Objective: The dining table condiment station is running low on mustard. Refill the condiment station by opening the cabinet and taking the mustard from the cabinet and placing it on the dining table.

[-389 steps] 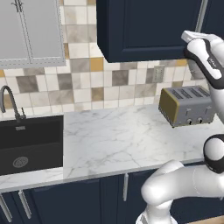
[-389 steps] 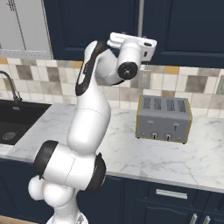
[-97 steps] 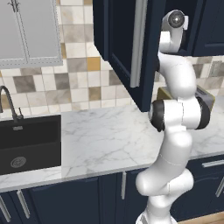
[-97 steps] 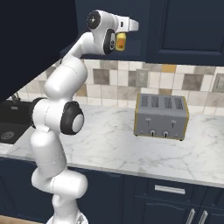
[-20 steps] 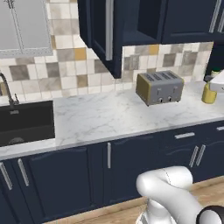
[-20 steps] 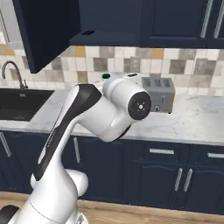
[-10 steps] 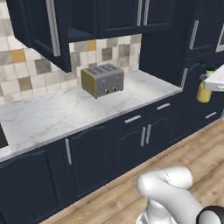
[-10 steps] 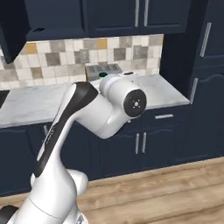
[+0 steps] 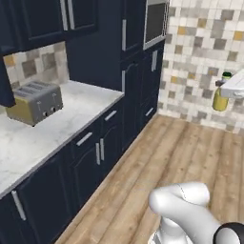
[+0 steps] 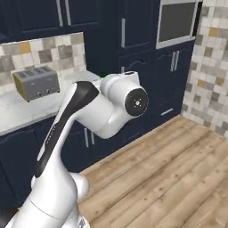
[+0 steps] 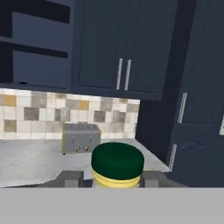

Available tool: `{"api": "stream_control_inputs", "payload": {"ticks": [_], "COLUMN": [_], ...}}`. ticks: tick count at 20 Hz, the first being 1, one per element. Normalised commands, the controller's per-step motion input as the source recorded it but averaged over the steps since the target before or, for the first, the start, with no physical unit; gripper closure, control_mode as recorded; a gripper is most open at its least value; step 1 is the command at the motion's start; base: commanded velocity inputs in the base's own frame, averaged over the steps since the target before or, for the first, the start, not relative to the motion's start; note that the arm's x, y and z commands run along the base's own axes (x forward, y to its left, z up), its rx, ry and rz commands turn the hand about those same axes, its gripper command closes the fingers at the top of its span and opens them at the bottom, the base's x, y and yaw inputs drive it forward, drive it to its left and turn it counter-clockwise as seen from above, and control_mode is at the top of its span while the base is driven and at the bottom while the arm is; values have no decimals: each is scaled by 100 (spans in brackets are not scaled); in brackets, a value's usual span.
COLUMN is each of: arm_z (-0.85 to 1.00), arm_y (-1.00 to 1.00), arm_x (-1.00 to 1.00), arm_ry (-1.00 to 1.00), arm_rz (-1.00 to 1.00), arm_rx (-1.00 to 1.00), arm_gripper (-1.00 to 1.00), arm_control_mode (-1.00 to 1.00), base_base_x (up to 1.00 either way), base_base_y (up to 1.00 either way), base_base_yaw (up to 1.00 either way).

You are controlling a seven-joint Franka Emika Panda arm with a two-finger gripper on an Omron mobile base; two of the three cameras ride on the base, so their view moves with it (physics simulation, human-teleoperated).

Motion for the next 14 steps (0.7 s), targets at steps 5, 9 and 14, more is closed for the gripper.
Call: {"api": "stream_control_inputs", "payload": {"ticks": [5, 9, 14], "arm_z": [0, 0, 0], "arm_y": [0, 0, 0], "arm_x": [0, 0, 0], "arm_ry": [0, 0, 0], "arm_rz": [0, 0, 0], "arm_rx": [0, 0, 0], "arm_gripper": [100, 100, 100], "arm_control_mode": [100, 100, 100], "base_base_x": [0, 0, 0], "base_base_y": [36, 31, 27], "base_base_yaw": [-80, -81, -80]}}
